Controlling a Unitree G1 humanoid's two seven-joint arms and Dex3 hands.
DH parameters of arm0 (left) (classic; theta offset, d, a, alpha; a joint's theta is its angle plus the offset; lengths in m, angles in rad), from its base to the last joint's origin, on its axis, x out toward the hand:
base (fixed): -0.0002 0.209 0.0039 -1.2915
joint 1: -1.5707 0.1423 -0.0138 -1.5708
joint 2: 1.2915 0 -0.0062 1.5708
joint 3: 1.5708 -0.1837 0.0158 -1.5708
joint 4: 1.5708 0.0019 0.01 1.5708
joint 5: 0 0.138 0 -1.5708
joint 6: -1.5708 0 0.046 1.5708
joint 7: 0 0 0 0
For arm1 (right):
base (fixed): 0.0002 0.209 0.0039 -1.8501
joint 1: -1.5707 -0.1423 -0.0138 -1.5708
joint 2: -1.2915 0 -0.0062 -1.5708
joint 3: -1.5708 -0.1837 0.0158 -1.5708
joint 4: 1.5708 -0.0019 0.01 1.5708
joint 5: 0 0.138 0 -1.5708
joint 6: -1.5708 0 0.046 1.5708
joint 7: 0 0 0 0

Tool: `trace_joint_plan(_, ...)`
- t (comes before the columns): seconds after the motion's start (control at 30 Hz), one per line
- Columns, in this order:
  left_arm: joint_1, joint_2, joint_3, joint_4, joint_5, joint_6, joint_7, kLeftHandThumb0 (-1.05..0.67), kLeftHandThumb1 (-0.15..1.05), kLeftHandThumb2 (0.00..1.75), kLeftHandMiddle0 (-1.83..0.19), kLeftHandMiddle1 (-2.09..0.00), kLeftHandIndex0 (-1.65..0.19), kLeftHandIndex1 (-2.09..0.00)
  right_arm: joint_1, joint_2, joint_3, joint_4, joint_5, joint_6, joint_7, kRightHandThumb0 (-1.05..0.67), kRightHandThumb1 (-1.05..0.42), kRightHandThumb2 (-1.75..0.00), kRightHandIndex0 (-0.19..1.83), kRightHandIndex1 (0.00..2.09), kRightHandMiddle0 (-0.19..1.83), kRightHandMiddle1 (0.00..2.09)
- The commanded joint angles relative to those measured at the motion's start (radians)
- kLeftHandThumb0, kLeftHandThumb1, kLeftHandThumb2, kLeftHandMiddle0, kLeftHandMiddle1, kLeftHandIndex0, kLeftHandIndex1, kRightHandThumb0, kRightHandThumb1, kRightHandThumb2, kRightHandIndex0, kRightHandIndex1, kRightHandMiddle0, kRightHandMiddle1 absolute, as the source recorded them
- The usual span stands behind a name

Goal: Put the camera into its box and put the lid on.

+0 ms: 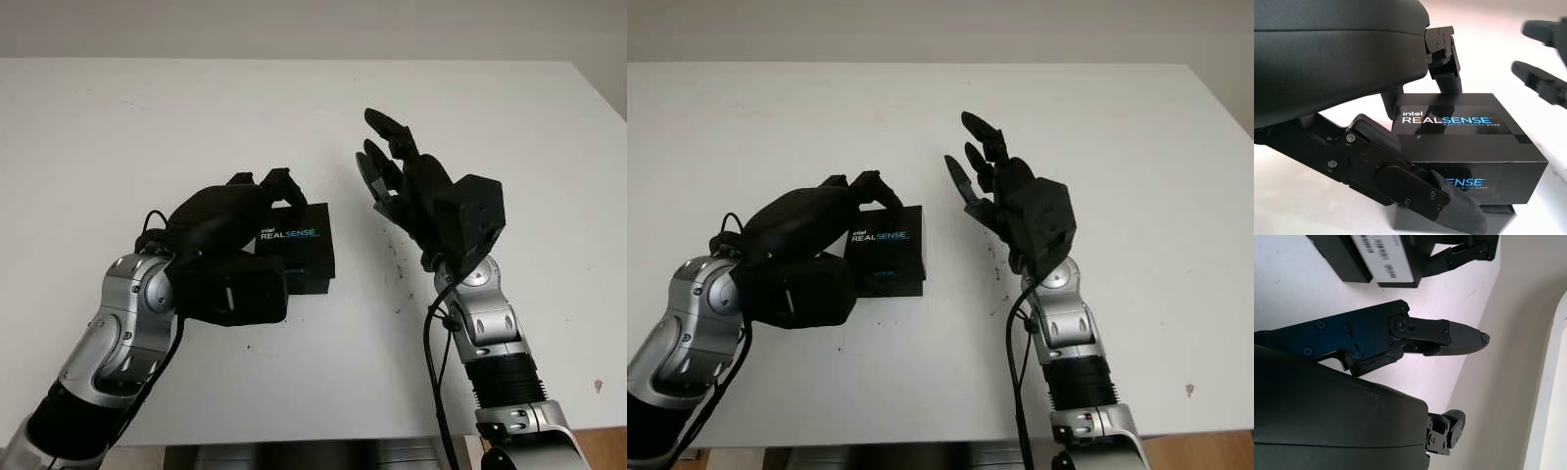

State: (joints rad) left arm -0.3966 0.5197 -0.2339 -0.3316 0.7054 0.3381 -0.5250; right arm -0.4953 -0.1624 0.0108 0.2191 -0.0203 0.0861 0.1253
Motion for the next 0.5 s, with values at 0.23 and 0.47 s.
trace_joint_plan(0.23, -0.033, -0.001, 0.036, -0.011, -0.021, 0.019, -0.007, -0.23, 1.05, 0.09, -0.33, -2.09, -0.04, -1.86, -0.009, 0.002, 0.000, -0.014, -0.001, -0.005, 0.002, -0.65, -1.05, -0.47, 0.12, 0.05, -0.18, 0.56)
trace_joint_plan(0.47, -0.031, 0.013, 0.043, 0.001, -0.028, -0.007, 0.003, -0.23, 1.05, 0.10, -0.31, -2.09, -0.04, -1.85, -0.008, 0.002, 0.003, -0.023, -0.004, 0.011, 0.001, -0.66, -1.05, -0.47, 0.12, 0.05, -0.18, 0.57)
